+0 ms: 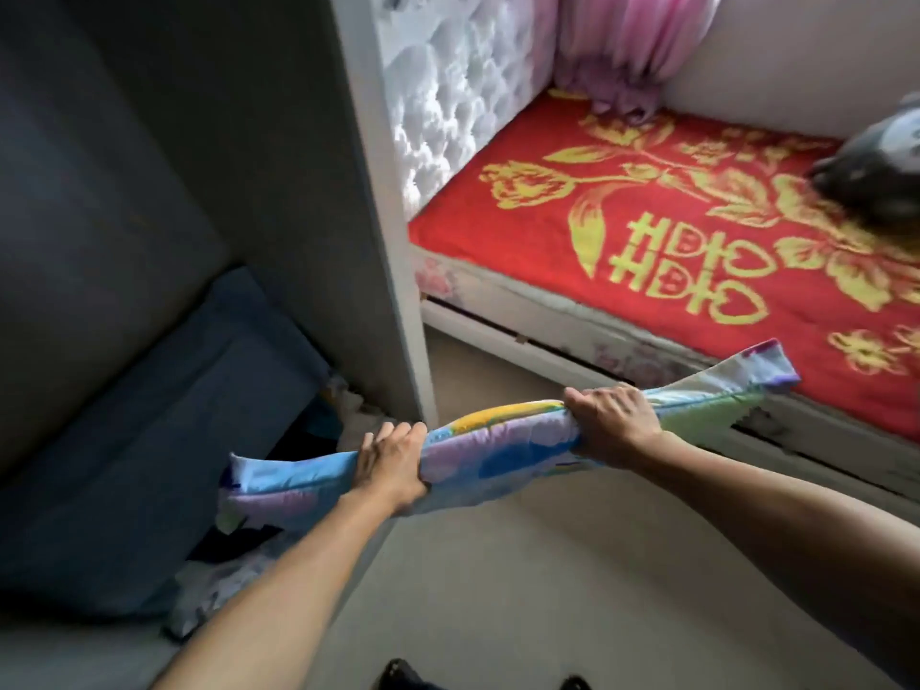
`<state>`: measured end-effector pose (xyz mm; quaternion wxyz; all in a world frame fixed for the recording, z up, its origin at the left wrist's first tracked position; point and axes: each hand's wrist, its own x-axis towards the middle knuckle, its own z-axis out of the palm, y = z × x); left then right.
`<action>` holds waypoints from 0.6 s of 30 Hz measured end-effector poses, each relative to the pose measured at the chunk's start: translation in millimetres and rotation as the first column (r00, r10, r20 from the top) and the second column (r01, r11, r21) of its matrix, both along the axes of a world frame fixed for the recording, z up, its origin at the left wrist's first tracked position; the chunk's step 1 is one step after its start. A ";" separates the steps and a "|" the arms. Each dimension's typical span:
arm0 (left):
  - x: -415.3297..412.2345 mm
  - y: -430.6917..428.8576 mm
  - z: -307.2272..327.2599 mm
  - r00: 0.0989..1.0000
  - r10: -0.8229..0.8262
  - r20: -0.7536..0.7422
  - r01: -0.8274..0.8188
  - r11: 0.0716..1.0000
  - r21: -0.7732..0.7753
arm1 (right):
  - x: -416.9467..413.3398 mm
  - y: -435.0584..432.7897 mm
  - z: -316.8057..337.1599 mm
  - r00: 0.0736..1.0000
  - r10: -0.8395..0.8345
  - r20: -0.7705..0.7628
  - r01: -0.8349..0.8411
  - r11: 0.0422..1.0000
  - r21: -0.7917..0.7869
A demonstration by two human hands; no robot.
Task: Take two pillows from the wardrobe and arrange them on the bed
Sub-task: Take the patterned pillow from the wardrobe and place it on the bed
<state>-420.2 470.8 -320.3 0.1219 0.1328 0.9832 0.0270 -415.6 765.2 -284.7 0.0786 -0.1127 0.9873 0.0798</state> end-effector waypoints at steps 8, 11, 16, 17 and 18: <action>-63.7 167.0 43.3 0.975 -0.188 -0.114 0.197 0.977 0.075 | -23.6 164.3 49.4 0.975 -0.185 -0.125 0.181 0.983 -0.039; -99.7 209.1 52.8 0.965 -0.229 -0.129 0.242 0.966 0.093 | -52.1 206.6 58.0 0.965 -0.210 -0.155 0.207 0.978 -0.037; -187.8 269.7 57.2 0.944 -0.297 -0.143 0.317 0.937 0.148 | -122.0 268.0 61.8 0.948 -0.252 -0.192 0.252 0.967 -0.022; -208.5 281.5 59.0 0.940 -0.310 -0.142 0.331 0.930 0.160 | -138.9 279.0 62.8 0.944 -0.264 -0.196 0.266 0.964 -0.020; -230.3 292.9 61.7 0.935 -0.324 -0.142 0.346 0.923 0.167 | -156.5 289.4 64.8 0.939 -0.281 -0.198 0.283 0.959 -0.021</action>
